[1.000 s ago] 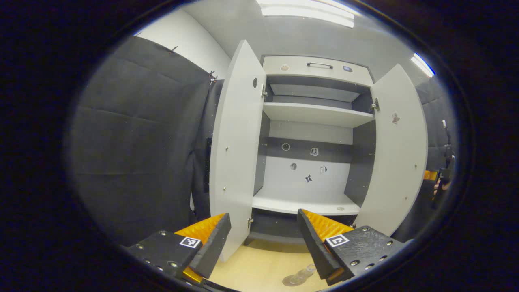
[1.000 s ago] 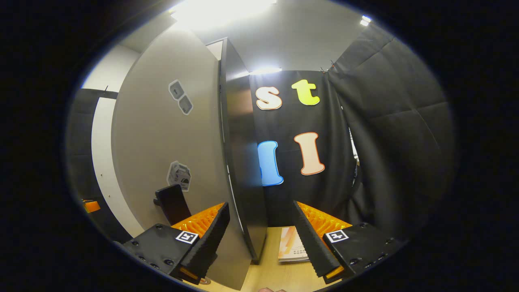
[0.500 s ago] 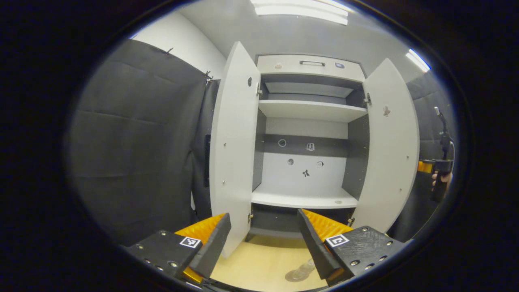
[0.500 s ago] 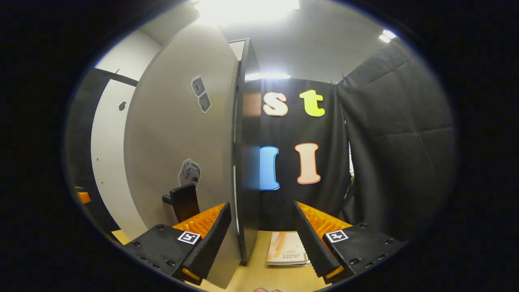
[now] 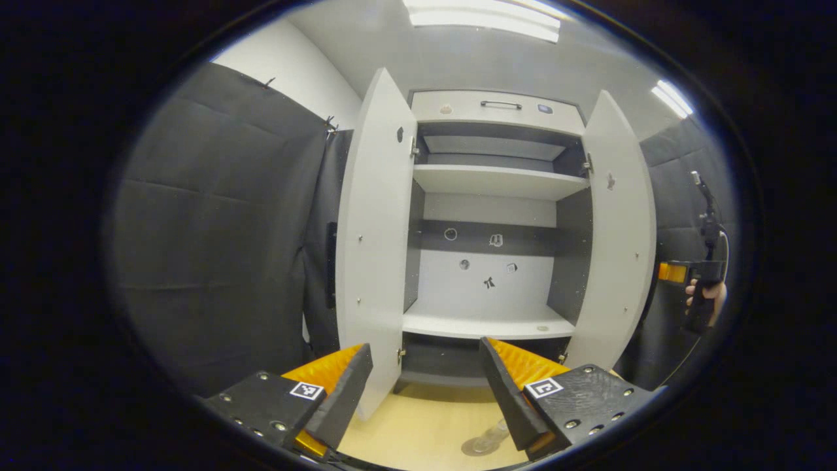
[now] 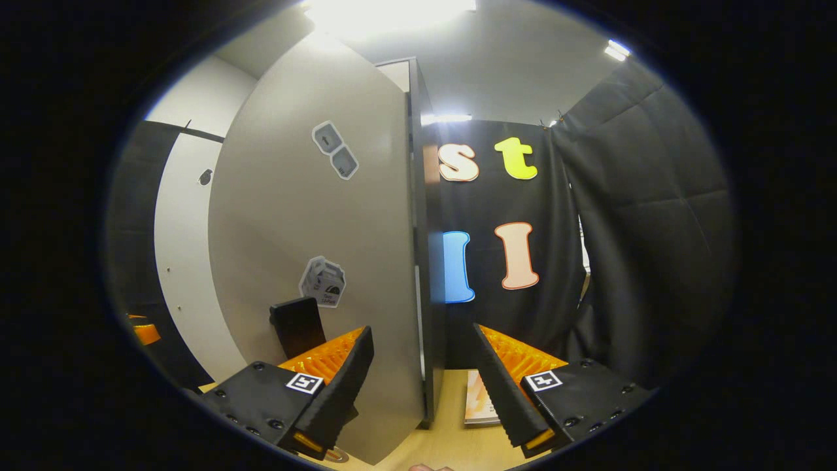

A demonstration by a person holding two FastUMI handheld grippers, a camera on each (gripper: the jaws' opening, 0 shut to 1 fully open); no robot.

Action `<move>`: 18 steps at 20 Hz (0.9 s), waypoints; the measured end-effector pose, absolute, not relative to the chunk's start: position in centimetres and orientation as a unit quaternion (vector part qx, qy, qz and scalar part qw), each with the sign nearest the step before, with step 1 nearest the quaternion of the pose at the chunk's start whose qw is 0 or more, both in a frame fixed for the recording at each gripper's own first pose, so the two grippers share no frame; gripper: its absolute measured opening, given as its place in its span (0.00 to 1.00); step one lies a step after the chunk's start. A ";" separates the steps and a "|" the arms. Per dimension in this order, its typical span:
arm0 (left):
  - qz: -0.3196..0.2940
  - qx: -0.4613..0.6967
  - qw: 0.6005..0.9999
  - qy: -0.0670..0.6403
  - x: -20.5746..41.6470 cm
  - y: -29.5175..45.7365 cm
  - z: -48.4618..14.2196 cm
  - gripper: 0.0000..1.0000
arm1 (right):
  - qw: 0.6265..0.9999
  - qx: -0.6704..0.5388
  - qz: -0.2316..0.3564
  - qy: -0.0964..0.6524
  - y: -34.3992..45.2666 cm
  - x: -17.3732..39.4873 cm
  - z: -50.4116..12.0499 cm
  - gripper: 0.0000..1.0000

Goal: Grasp the bottle in the cabinet with the left hand and place it on the coaster, then close the right door with the right hand and the left door with the left hand.

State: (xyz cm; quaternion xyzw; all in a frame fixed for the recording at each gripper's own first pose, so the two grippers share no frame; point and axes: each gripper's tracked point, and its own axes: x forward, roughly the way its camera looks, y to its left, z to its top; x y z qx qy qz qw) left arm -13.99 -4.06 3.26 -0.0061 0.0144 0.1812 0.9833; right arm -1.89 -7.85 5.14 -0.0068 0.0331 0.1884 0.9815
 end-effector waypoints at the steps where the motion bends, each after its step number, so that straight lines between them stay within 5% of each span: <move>1: 0.180 -0.005 0.984 0.016 -14.0 -3.7 3.3 1.00 | 0.981 -0.003 0.188 0.034 -7.2 -1.8 5.0 0.96; 11: 0.156 -0.007 0.987 0.026 -13.7 1.5 2.4 1.00 | 0.973 0.031 0.222 0.061 4.4 -1.7 3.4 0.96; 18: 0.161 -0.021 0.987 0.009 -15.7 9.8 3.2 0.95 | 0.982 0.038 0.173 0.068 4.9 -2.0 2.8 0.96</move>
